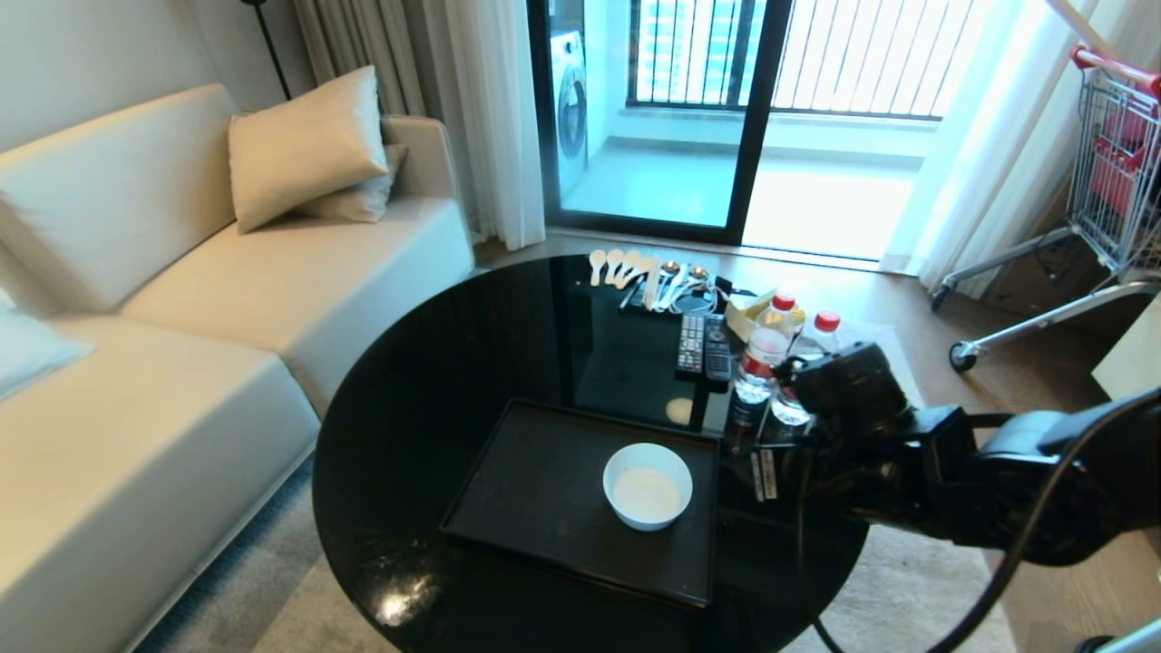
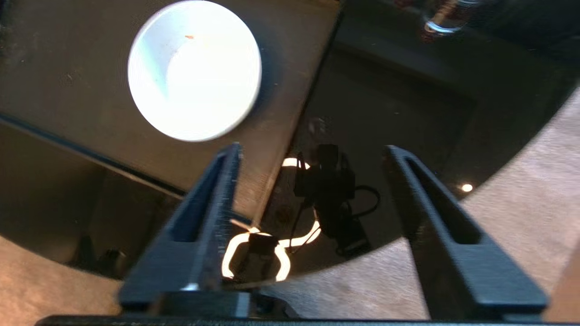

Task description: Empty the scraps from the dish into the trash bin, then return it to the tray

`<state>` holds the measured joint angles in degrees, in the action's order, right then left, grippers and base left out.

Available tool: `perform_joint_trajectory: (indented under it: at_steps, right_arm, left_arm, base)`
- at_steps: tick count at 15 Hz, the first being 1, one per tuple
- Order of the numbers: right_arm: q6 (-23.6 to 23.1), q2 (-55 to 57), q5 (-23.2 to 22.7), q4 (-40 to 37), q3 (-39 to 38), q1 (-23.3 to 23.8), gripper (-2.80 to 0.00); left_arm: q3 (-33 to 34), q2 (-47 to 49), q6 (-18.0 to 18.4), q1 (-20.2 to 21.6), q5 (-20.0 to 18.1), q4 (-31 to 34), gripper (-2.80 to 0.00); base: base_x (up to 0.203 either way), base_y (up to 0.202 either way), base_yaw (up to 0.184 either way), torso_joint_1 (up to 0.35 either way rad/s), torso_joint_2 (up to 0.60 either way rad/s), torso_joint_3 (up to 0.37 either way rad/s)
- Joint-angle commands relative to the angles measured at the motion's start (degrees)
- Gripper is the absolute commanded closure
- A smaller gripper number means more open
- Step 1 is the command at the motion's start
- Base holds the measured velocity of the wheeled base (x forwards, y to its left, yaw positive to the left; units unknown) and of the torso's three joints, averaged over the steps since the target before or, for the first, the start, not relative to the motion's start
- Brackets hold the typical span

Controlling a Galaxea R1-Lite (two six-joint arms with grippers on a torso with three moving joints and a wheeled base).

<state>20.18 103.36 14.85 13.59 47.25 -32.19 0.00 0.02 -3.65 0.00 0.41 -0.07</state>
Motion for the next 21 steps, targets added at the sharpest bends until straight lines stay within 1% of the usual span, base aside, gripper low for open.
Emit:
perform_joint_trajectory:
  at_steps: [1,3,5,7,10,13,14,16,21]
  right_arm:
    - [-1.8,-6.1,0.1,0.6,-4.1,1.6,0.00]
    - [-3.8,-10.6,0.1,0.9,-6.3,3.7,0.00]
    - [-4.6,-14.8,0.1,2.4,-8.6,6.5,0.00]
    - [-5.8,-19.4,0.1,7.5,-13.9,11.9,0.00]
    - [-7.2,-28.7,0.1,14.9,-19.4,18.5,0.00]
    - [-10.4,-38.3,0.6,17.0,-25.3,27.0,0.00]
    - [-11.3,-40.7,2.1,17.3,-28.1,28.5,0.00]
    - [-12.0,-45.7,4.1,17.6,-31.5,29.2,0.00]
    - [-14.4,-56.7,4.5,16.7,-39.5,29.4,0.00]
  left_arm:
    - [0.0,0.0,0.0,0.0,0.0,0.0,0.00]
    - [0.0,0.0,0.0,0.0,0.0,0.0,0.00]
    - [0.0,0.0,0.0,0.0,0.0,0.0,0.00]
    - [0.0,0.0,0.0,0.0,0.0,0.0,0.00]
    - [0.0,0.0,0.0,0.0,0.0,0.0,0.00]
    - [0.0,0.0,0.0,0.0,0.0,0.0,0.00]
    - [0.0,0.0,0.0,0.0,0.0,0.0,0.00]
    - [0.0,0.0,0.0,0.0,0.0,0.0,0.00]
    - [0.0,0.0,0.0,0.0,0.0,0.0,0.00]
  base:
    - [0.000,0.000,0.000,0.000,0.00,0.000]
    - [0.000,0.000,0.000,0.000,0.00,0.000]
    - [0.000,0.000,0.000,0.000,0.00,0.000]
    - [0.000,0.000,0.000,0.000,0.00,0.000]
    - [0.000,0.000,0.000,0.000,0.00,0.000]
    - [0.000,0.000,0.000,0.000,0.00,0.000]
    - [0.000,0.000,0.000,0.000,0.00,0.000]
    - [0.000,0.000,0.000,0.000,0.00,0.000]
    - [0.000,0.000,0.000,0.000,0.00,0.000]
